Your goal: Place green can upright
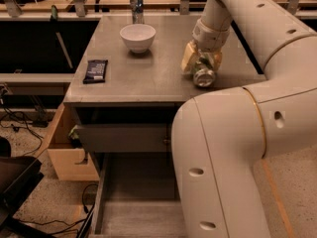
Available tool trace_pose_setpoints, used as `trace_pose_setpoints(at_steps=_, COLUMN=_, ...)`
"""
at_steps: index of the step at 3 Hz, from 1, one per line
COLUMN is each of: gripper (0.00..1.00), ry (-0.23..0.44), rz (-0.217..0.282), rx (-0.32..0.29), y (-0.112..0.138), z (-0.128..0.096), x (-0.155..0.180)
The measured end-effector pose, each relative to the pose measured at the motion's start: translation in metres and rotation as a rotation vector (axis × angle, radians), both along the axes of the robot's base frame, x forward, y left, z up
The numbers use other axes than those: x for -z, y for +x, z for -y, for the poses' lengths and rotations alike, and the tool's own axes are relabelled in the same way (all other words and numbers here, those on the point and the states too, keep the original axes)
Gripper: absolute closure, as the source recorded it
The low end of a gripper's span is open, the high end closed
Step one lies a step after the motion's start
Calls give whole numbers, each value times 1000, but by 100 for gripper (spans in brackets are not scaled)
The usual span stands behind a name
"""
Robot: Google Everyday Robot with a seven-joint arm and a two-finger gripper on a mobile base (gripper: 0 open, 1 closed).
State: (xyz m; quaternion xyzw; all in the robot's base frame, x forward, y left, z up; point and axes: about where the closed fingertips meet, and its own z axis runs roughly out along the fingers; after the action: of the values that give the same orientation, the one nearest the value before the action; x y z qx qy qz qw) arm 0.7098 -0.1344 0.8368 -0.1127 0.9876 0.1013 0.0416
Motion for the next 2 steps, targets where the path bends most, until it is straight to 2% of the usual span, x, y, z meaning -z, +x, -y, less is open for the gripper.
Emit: trace_pose_setpoints(at_steps=2, gripper=88, ry=1, rz=3, rx=0, y=1, z=-1, x=-1)
